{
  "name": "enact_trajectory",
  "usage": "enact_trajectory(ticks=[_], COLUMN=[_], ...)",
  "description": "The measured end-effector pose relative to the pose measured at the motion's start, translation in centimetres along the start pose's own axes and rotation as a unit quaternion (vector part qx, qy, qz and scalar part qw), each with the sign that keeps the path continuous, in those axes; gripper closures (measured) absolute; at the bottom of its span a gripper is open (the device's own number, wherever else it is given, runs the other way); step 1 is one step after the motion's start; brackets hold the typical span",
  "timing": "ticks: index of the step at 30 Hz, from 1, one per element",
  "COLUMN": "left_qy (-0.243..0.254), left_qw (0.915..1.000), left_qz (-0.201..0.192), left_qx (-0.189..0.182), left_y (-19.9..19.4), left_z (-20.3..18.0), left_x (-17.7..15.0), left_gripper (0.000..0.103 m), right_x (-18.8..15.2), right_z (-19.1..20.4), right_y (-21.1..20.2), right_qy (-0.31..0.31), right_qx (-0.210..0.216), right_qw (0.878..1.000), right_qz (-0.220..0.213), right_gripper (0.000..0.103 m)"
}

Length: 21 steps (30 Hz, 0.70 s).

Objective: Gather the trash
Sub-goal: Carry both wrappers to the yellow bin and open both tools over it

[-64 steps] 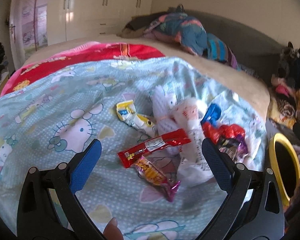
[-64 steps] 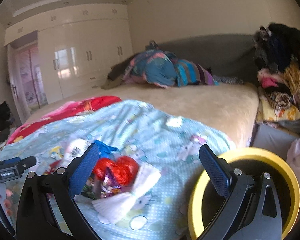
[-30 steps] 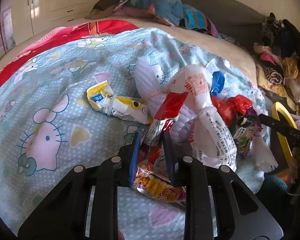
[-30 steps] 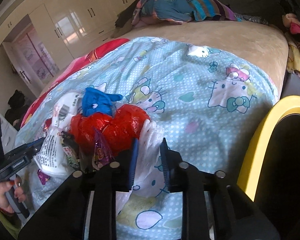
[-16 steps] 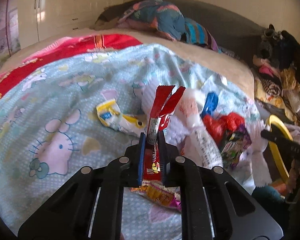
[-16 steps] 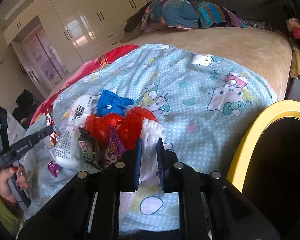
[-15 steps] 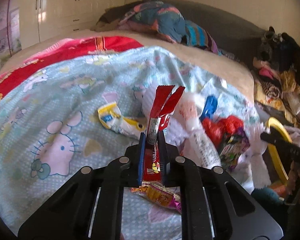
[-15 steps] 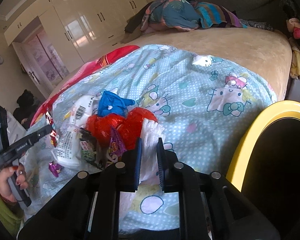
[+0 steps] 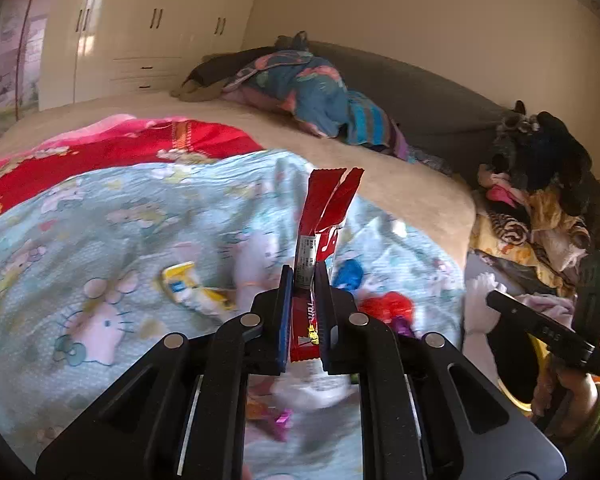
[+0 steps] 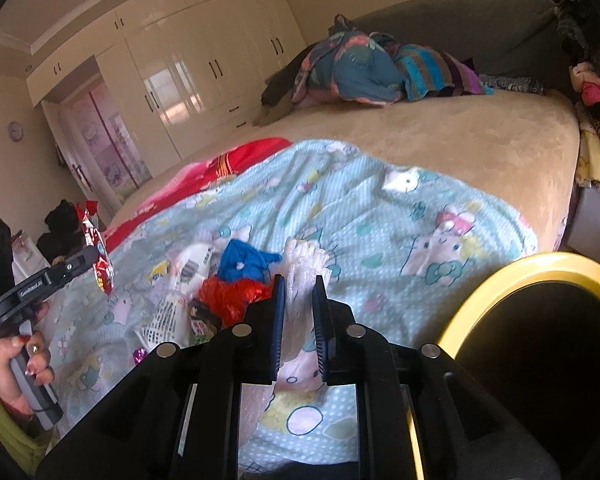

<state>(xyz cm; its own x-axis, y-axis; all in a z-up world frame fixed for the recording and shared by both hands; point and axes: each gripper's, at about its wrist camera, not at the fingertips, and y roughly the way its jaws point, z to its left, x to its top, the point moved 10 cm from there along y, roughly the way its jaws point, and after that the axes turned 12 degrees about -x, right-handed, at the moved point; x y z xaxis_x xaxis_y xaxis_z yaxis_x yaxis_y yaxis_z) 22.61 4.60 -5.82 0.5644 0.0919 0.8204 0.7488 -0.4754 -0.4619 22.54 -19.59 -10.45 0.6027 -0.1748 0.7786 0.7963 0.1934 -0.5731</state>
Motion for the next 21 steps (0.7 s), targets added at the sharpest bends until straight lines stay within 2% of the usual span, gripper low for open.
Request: enact_trajectory(ticks=[10, 13, 21], left_qy=[0.019, 0.016, 0.046], left_qw=[0.9979, 0.9965, 0.9911], left_qz=[0.015, 0.025, 0.048], left_qx=[-0.059, -0.078, -0.115], left_y=[2.3, 3.2, 5.4], left_z=[-7.5, -9.3, -14.6], left_x=[-0.8, -1.4, -2.8], left_gripper=[0.096, 0.096, 0.096], right_x=[1.7, 2.1, 2.7], right_z=[-4.1, -5.7, -10.2], right_y=[-2.1, -2.6, -3.9], right_qy=[0.025, 0.036, 0.056], right_qx=[-0.026, -0.037, -0.073], right_qw=[0.999, 0.998, 0.995], right_qz=[-0.028, -0.032, -0.04], right_gripper=[0.089, 0.09, 0.09])
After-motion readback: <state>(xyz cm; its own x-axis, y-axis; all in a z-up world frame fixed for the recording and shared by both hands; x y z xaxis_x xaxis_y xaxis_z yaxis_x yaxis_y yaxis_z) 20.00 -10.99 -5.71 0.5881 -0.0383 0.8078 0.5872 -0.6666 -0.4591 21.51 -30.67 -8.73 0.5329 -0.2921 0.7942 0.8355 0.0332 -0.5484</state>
